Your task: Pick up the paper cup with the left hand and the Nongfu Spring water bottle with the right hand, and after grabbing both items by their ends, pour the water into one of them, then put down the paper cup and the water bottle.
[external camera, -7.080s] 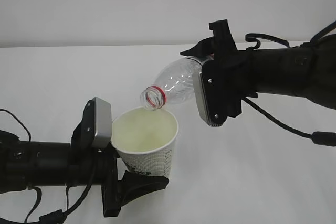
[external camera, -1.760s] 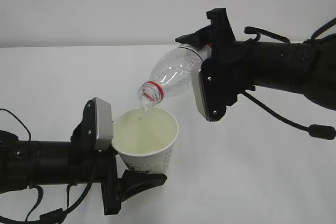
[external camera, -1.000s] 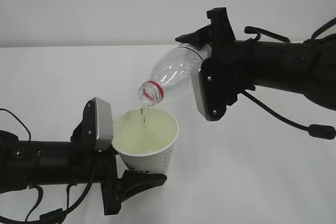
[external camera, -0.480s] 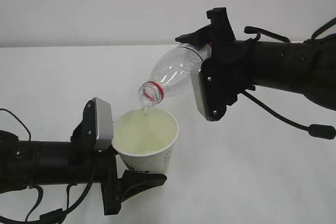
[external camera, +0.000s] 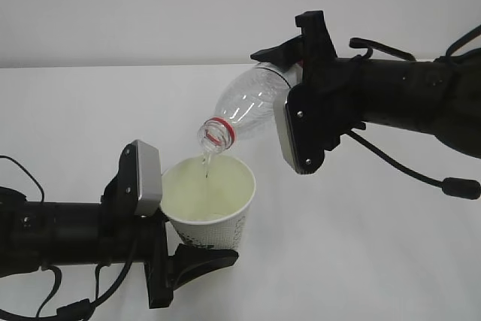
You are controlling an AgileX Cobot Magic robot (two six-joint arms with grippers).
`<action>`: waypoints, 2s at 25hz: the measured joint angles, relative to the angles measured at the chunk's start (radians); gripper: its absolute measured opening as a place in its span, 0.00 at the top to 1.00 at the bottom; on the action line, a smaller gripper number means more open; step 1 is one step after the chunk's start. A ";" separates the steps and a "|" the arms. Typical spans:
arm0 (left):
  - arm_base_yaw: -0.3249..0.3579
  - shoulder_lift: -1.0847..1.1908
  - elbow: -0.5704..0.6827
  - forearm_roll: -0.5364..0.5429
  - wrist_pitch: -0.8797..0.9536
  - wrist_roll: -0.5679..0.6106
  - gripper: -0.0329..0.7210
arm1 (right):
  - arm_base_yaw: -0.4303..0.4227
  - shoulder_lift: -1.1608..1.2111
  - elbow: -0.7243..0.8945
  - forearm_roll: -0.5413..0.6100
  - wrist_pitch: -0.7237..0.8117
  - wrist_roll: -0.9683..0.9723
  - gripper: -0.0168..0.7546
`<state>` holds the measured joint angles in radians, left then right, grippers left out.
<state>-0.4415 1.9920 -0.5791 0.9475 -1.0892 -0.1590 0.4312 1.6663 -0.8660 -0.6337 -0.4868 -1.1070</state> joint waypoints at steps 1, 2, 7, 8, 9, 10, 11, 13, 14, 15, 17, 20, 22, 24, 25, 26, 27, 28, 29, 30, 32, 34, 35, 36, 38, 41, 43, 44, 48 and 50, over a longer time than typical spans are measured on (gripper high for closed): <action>0.000 0.000 0.000 0.000 0.000 0.000 0.28 | 0.000 0.000 0.000 0.000 0.000 0.000 0.32; 0.000 0.000 0.000 0.000 0.002 0.000 0.28 | 0.000 0.000 0.000 0.000 -0.002 0.000 0.32; 0.000 0.000 0.000 0.000 0.004 0.000 0.28 | 0.000 0.000 0.000 0.000 -0.002 0.000 0.32; 0.000 0.000 0.000 0.000 0.004 0.000 0.28 | 0.000 0.000 0.000 0.000 -0.002 0.000 0.32; 0.000 0.000 0.000 0.000 0.004 0.000 0.28 | 0.000 0.000 0.000 0.000 -0.002 0.000 0.32; 0.000 0.000 0.000 0.000 0.004 0.000 0.28 | 0.000 0.000 0.000 0.000 -0.002 0.000 0.32; 0.000 0.000 0.000 0.000 0.004 0.000 0.28 | 0.000 0.000 0.000 0.000 -0.002 0.000 0.32; 0.000 0.000 0.000 0.000 0.004 0.000 0.28 | 0.000 0.000 0.000 0.000 -0.002 0.000 0.32; 0.000 0.000 0.000 0.000 0.004 0.000 0.28 | 0.000 0.000 0.000 0.002 -0.002 -0.002 0.32; 0.000 0.000 0.000 0.000 0.004 0.000 0.28 | 0.000 0.000 0.000 0.001 -0.002 -0.002 0.32; 0.000 0.000 0.000 0.000 0.004 0.000 0.28 | 0.000 0.000 0.000 0.001 -0.002 -0.002 0.32; 0.000 0.000 0.000 0.000 0.004 0.000 0.28 | 0.000 0.000 0.000 0.001 -0.002 -0.002 0.32; 0.000 0.000 0.000 0.000 0.004 0.000 0.28 | 0.000 0.000 0.000 0.001 -0.002 -0.002 0.32; 0.000 0.000 0.000 0.000 0.004 0.000 0.28 | 0.000 0.000 0.000 0.001 -0.002 -0.002 0.32; 0.000 0.000 0.000 0.000 0.004 0.000 0.28 | 0.000 0.000 0.000 0.001 -0.002 -0.002 0.32; 0.000 0.000 0.000 0.000 0.004 0.000 0.28 | 0.000 0.000 0.000 0.001 -0.002 -0.002 0.32; 0.000 0.000 0.000 0.000 0.004 0.000 0.28 | 0.000 0.000 0.000 0.001 -0.002 -0.002 0.32; 0.000 0.000 0.000 0.000 0.004 0.000 0.28 | 0.000 0.000 0.000 0.001 -0.002 -0.002 0.32; 0.000 0.000 0.000 0.000 0.004 0.000 0.28 | 0.000 0.000 0.000 0.001 -0.002 -0.002 0.32; 0.000 0.000 0.000 0.000 0.004 0.000 0.28 | 0.000 0.000 0.000 0.001 -0.002 -0.002 0.32; 0.000 0.000 0.000 0.000 0.004 0.000 0.28 | 0.000 0.000 0.000 0.001 -0.002 -0.004 0.32; 0.000 0.000 0.000 0.000 0.004 0.000 0.28 | 0.000 -0.002 0.000 0.001 -0.002 -0.008 0.32; 0.000 0.000 0.000 0.000 0.004 0.000 0.28 | 0.000 -0.002 0.000 0.001 -0.002 -0.010 0.32; 0.000 0.000 0.000 0.000 0.004 0.000 0.28 | 0.000 -0.002 0.000 0.001 -0.002 -0.012 0.32; 0.000 0.000 0.000 0.000 0.004 0.000 0.28 | 0.000 -0.002 0.000 0.001 -0.002 -0.015 0.32; 0.000 0.000 0.000 0.000 0.004 0.000 0.28 | 0.000 -0.002 0.000 0.001 -0.002 -0.016 0.32; 0.000 0.000 0.000 0.000 0.004 0.000 0.28 | 0.000 -0.002 0.000 0.001 -0.002 -0.016 0.32; 0.000 0.000 0.000 0.000 0.004 0.000 0.28 | 0.000 -0.002 0.000 0.001 -0.002 -0.016 0.32; 0.000 0.000 0.000 0.000 0.007 0.000 0.28 | 0.000 -0.002 0.000 0.001 -0.002 -0.019 0.32; 0.000 0.000 0.000 0.000 0.009 0.000 0.28 | 0.000 -0.002 0.000 0.001 -0.002 -0.019 0.32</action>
<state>-0.4415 1.9920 -0.5791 0.9475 -1.0800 -0.1590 0.4312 1.6641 -0.8660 -0.6323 -0.4891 -1.1262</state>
